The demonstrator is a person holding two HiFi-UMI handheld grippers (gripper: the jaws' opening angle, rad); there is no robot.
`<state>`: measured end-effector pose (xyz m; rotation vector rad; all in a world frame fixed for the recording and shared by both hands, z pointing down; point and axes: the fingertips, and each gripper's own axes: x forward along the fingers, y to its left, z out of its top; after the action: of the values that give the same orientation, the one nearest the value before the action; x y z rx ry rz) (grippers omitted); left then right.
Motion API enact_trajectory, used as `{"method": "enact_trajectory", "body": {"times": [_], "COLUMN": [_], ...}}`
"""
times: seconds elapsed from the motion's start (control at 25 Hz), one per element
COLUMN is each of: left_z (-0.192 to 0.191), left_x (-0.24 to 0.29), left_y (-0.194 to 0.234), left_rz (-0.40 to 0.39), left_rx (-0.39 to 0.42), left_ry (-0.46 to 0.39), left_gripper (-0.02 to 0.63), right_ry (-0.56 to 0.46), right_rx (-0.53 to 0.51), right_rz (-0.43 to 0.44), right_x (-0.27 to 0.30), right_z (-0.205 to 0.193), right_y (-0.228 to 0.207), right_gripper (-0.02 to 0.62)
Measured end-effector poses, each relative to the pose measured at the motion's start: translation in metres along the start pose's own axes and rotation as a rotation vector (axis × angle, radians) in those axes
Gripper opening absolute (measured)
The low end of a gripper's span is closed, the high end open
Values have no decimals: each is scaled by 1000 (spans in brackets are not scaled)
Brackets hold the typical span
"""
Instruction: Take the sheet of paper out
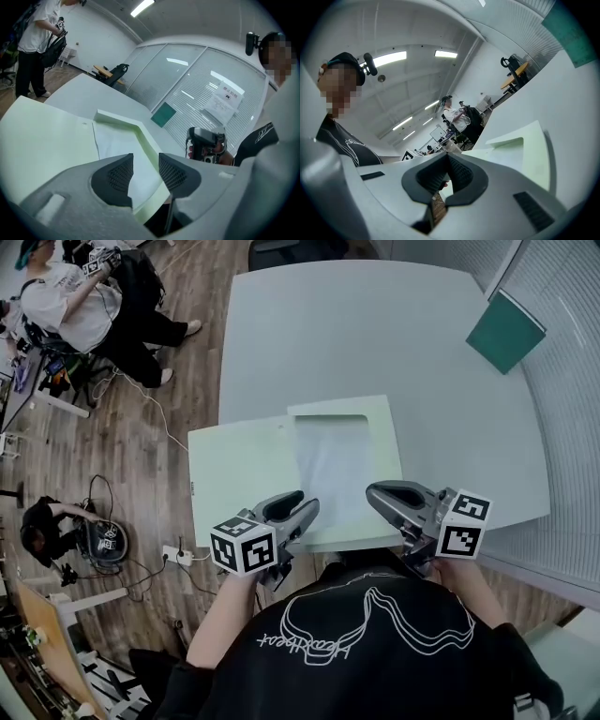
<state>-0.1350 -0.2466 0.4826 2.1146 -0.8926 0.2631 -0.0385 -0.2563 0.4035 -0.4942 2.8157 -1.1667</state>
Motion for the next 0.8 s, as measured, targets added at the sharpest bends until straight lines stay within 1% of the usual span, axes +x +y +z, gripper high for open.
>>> {"method": "enact_trajectory", "body": {"times": [0.16, 0.36, 0.56, 0.8], "left_z": [4, -9, -15, -18], "left_x": [28, 46, 57, 72], "left_y": [32, 64, 86, 100], "left_rz": [55, 134, 174, 182], "left_rx": [-29, -87, -100, -152], "left_ry": [41, 81, 129, 151], "left_gripper": [164, 169, 171, 172], "right_ry": [29, 35, 40, 52], "right_rx": [34, 41, 48, 66], "right_rz": [7, 12, 4, 2], "right_x": [5, 1, 1, 1], "right_z": [9, 14, 23, 22], "right_y": [-36, -50, -58, -68], "right_gripper": [9, 9, 9, 9]}}
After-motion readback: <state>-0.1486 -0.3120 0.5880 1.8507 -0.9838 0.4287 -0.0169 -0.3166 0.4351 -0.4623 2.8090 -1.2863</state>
